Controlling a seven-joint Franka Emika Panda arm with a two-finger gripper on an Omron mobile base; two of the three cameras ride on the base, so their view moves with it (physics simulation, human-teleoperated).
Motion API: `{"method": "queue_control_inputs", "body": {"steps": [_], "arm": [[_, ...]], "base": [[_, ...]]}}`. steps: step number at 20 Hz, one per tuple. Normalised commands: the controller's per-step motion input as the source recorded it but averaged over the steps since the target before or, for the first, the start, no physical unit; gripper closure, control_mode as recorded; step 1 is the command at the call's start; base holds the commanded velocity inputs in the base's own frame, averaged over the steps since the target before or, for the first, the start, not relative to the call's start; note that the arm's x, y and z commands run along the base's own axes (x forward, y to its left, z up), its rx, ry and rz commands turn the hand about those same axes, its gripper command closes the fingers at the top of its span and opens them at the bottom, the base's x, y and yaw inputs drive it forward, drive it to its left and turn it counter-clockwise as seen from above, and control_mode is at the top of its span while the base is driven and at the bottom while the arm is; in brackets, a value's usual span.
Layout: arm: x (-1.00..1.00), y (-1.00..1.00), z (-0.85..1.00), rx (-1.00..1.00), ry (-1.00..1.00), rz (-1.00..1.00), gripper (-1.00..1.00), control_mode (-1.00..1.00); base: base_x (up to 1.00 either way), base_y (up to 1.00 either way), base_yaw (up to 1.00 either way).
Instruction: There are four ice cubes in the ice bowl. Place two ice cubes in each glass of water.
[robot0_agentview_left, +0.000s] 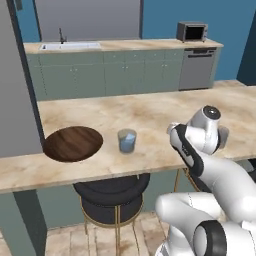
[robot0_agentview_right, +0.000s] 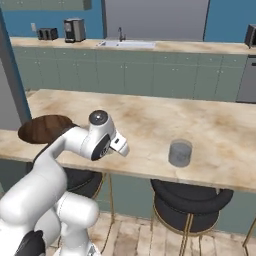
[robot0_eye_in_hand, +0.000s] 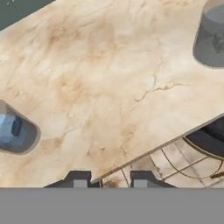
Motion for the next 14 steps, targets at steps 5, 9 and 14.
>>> {"method": "queue_control_inputs", "body": {"steps": [5,9,14], "arm": [[0.00,0.00,0.00,0.00,0.00,0.00,1.00,1.00],[0.00,0.00,0.00,0.00,0.00,0.00,1.00,1.00],[0.00,0.00,0.00,0.00,0.00,0.00,1.00,1.00]], "base": [[0.43,-0.29,0.00],[0.49,0.00,0.00],[0.44,-0.03,0.00]]}}
